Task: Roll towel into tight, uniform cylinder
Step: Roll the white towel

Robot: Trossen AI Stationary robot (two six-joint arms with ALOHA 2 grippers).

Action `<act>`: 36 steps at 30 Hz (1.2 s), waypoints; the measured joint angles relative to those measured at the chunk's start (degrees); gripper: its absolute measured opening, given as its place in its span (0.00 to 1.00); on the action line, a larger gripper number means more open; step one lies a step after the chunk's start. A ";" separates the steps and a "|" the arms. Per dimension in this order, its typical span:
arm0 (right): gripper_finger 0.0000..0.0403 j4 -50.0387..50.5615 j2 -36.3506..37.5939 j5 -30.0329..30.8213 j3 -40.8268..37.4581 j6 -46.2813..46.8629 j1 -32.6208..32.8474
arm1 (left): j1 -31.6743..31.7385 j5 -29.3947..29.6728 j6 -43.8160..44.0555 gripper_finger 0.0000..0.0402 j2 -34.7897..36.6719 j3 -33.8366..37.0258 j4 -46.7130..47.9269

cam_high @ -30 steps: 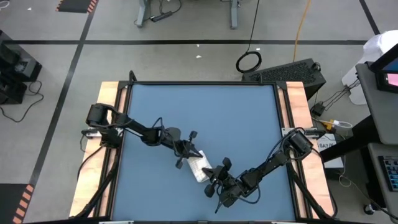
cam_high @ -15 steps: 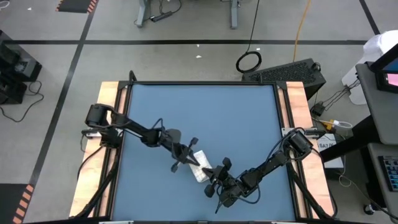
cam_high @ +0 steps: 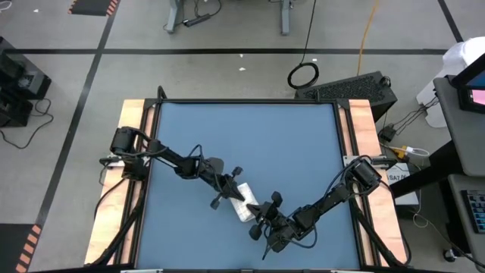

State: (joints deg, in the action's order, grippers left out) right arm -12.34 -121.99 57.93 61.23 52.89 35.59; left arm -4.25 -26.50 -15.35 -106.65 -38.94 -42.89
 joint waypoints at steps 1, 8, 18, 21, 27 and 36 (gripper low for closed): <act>0.00 -0.01 0.00 0.00 0.00 -0.08 0.00 | 0.00 0.10 0.00 0.04 0.00 -0.02 0.46; 0.00 -0.62 0.16 0.28 -0.06 -2.41 0.43 | -0.14 0.64 0.04 0.04 -0.02 -0.02 1.97; 0.00 -0.71 0.61 0.09 -0.07 -3.14 0.83 | -0.29 2.69 -2.12 0.04 4.74 -0.30 -0.23; 0.00 -0.67 0.61 0.09 -0.07 -2.92 0.83 | 0.48 2.58 -3.37 0.04 5.57 -0.68 -0.87; 0.00 -0.63 0.61 0.22 -0.07 -2.80 1.20 | 2.32 2.01 -4.09 0.04 3.69 -0.66 2.71; 0.00 -0.57 0.61 0.56 -0.07 -2.76 1.22 | 4.52 -2.45 -1.35 0.04 -1.68 -0.94 0.19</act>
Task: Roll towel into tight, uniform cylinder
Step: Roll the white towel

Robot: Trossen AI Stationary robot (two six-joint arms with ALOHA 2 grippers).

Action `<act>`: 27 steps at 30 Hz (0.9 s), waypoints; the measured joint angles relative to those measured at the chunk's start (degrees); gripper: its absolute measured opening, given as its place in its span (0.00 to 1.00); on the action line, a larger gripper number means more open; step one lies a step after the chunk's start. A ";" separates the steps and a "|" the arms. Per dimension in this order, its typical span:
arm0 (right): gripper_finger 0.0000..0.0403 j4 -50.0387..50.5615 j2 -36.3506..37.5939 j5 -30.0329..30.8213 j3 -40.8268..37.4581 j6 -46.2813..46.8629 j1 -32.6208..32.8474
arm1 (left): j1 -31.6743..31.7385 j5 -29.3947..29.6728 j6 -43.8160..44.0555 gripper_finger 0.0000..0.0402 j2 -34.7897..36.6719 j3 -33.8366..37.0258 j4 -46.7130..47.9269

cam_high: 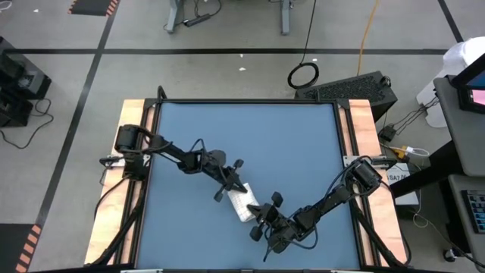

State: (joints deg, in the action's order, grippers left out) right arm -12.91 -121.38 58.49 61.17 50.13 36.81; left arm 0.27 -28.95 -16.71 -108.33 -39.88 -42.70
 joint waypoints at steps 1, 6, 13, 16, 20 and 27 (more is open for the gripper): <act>0.00 0.00 0.00 0.03 0.00 0.02 0.01 | 0.13 -0.11 0.78 0.04 -0.04 0.00 0.04; 0.00 -0.04 0.00 0.03 0.00 -0.09 0.03 | -0.26 -0.09 1.35 0.04 -0.07 0.01 0.28; 0.00 -0.47 0.28 0.05 0.00 -2.18 0.05 | -0.68 0.28 1.38 0.04 -0.12 0.07 0.40; 0.00 -0.20 1.93 -0.85 -0.11 -6.08 0.05 | -0.72 0.41 1.35 0.04 -0.16 0.07 0.39; 0.00 0.55 5.13 0.59 -0.28 -13.05 0.05 | -0.74 0.48 1.35 0.04 -0.24 0.11 0.46; 0.00 -5.27 5.43 1.90 -0.22 -17.60 -3.15 | -0.88 0.48 1.31 0.04 -0.26 0.13 0.14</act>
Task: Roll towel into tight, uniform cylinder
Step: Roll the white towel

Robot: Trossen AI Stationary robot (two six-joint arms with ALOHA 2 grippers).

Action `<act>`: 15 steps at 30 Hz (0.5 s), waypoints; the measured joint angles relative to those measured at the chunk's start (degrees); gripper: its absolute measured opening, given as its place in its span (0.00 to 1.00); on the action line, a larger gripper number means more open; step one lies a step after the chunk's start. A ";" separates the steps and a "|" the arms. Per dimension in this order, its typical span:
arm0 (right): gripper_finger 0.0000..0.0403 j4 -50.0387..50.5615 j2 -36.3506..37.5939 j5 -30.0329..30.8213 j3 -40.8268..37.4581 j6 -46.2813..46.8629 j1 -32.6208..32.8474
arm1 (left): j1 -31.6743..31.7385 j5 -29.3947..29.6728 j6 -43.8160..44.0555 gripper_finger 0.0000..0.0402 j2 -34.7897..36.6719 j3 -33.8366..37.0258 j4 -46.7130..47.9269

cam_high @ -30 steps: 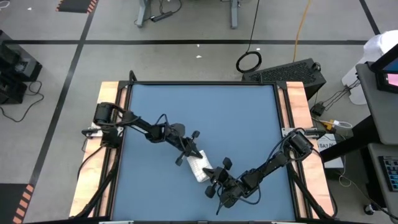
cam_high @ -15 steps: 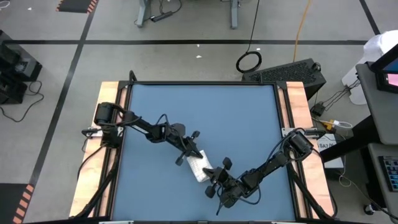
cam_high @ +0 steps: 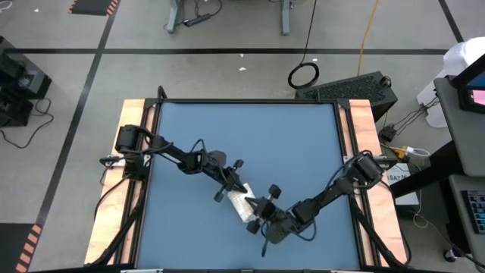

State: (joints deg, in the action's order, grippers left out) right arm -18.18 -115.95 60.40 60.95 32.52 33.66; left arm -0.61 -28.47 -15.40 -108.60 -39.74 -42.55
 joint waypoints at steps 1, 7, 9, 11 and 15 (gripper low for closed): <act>0.00 -1.03 -0.40 -1.60 0.02 0.58 -0.47 | -0.09 0.02 0.00 0.04 0.00 0.00 -0.05; 0.00 -5.34 -4.45 -3.06 0.30 6.98 -1.03 | -0.76 -0.02 -0.07 0.04 -0.04 0.06 -0.67; 0.00 -6.62 -5.78 -2.44 0.39 7.97 -0.93 | -0.81 -0.05 -0.10 0.04 -0.04 0.08 -0.71; 0.00 -6.94 -6.50 -2.37 0.39 9.12 -0.93 | -0.82 -0.07 -0.17 0.04 -0.04 0.08 -0.78; 0.00 -6.74 -7.06 -2.36 0.39 9.91 -0.66 | -0.83 -0.05 -0.30 0.04 -0.07 0.13 -1.94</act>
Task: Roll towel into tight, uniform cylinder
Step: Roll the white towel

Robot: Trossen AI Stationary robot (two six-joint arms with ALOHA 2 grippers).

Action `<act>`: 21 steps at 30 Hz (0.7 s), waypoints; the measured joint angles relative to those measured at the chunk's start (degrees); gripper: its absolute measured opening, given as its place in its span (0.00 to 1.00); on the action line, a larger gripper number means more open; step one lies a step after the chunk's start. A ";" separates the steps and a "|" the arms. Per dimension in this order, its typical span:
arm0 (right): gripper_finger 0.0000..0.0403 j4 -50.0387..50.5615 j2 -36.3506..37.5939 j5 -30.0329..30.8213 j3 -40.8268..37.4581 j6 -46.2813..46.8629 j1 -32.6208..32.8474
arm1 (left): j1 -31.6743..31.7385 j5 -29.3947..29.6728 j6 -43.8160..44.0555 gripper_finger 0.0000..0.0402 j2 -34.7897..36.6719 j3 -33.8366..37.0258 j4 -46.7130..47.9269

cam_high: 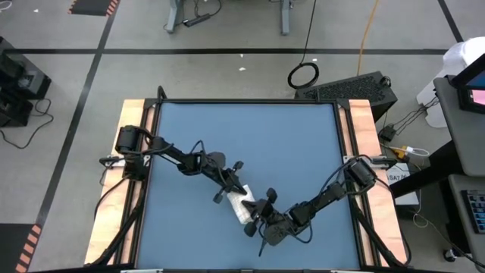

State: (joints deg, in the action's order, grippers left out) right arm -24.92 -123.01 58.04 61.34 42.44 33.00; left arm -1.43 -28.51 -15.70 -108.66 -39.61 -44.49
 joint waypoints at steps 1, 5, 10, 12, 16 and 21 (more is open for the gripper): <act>0.00 0.11 -0.02 0.00 0.00 0.00 0.16 | 0.00 0.00 0.09 0.04 0.12 0.02 -0.73; 0.00 0.30 -0.10 -0.55 0.00 -0.11 0.23 | -0.11 0.02 0.37 0.04 1.99 0.08 -2.73; 0.00 0.56 -0.10 -0.68 -0.02 -0.25 0.32 | -1.04 0.02 1.78 0.04 3.77 -0.01 -6.32; 0.00 0.69 -0.10 -0.75 -0.02 -0.41 0.32 | -1.50 0.02 3.03 0.04 3.44 0.04 -4.71; 0.00 0.78 -0.10 -0.96 -0.03 -0.97 0.33 | -1.90 0.02 3.38 0.04 2.54 0.38 0.42; 0.00 0.92 -0.10 -1.48 -0.04 -1.73 0.34 | -1.92 0.04 4.06 0.04 2.85 1.34 1.79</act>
State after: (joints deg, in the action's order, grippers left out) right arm -24.00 -123.11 56.56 61.30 40.71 33.34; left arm -3.35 -28.47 -11.64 -105.81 -38.27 -42.70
